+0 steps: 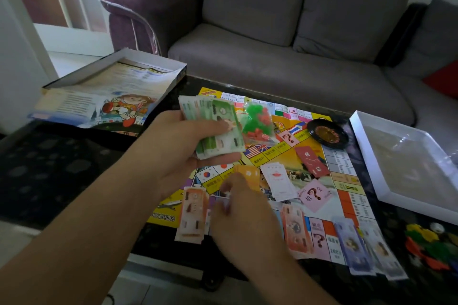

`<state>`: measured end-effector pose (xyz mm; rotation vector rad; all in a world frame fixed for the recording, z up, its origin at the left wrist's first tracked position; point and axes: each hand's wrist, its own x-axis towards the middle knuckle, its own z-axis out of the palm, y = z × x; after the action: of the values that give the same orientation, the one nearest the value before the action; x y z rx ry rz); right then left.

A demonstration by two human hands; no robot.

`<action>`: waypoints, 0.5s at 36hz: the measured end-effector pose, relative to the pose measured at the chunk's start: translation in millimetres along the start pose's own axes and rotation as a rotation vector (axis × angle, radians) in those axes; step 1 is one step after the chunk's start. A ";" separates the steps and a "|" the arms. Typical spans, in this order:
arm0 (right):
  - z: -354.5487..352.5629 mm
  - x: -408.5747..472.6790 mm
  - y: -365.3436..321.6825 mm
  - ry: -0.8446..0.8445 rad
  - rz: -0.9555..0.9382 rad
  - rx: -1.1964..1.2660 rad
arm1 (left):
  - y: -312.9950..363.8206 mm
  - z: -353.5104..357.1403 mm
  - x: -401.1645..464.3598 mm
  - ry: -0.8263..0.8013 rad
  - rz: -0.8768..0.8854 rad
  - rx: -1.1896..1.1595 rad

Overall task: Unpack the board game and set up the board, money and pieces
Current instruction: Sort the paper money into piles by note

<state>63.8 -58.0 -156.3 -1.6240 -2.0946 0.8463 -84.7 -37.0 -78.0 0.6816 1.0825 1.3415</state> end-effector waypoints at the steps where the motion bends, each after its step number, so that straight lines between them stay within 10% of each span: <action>1: -11.1 2.6 6.3 -0.004 0.022 0.132 | -1.1 1.6 -0.6 -0.025 0.006 0.017; 8: -100.3 13.3 25.8 -0.017 0.107 0.969 | -18.3 24.7 -11.8 -0.213 -0.025 0.100; 18: -116.3 2.4 62.6 0.126 -0.006 0.733 | -49.4 62.2 -12.9 -0.300 -0.142 0.090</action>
<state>180.4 -17.9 -109.1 -1.2225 -1.4380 1.2746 -6.5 -45.7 -95.0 0.8272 0.9338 1.0356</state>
